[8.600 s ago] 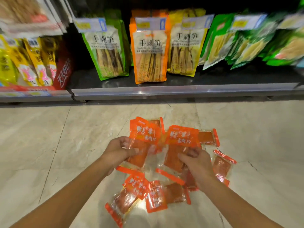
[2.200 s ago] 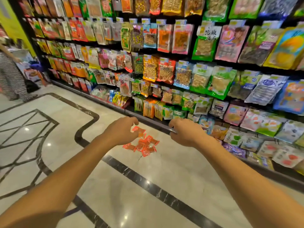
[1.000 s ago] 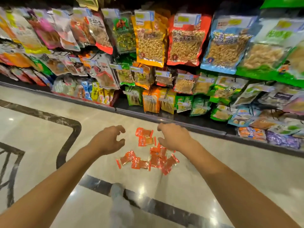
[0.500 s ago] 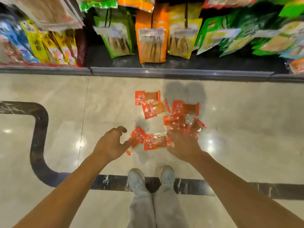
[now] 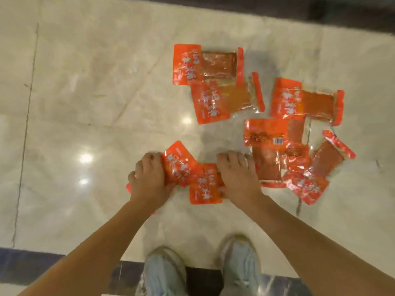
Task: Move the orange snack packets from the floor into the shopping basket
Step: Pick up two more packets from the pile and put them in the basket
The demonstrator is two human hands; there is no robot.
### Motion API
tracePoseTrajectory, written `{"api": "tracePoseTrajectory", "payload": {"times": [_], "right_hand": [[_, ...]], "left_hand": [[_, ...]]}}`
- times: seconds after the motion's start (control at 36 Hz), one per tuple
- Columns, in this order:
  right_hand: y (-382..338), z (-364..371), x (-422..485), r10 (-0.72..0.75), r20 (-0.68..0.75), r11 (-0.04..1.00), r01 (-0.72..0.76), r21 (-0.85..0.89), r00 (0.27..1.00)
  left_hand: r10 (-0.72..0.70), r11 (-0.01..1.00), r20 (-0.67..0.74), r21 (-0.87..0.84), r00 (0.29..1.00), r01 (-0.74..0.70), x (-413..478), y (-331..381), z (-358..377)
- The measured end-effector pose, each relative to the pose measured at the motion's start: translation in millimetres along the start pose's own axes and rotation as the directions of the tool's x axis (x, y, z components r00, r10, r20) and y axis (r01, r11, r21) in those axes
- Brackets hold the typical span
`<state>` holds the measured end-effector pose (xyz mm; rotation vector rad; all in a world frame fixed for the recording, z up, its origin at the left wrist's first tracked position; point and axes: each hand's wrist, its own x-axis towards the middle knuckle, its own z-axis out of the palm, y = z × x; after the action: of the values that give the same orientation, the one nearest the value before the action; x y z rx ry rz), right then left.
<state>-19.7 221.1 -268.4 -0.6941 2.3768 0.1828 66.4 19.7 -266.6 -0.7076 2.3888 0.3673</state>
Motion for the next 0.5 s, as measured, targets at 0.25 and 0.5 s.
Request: {"api": "tracePoseTrajectory", "payload": {"times": [0.25,0.5], "right_hand": [[-0.8,-10.2,-11.8,0.04,0.202,0.96,-0.094,0.265,0.979],[17.1,-134.2,-81.9,0.175,0.108,0.672,-0.199,0.713,0.979]], "left_hand": [[-0.192,0.935,0.115,-0.281,0.975,0.217,3.4,-11.6,7.4],[-0.143,0.607,0.14,-0.769,0.98,0.199,-72.8,6.9,-130.2]]}}
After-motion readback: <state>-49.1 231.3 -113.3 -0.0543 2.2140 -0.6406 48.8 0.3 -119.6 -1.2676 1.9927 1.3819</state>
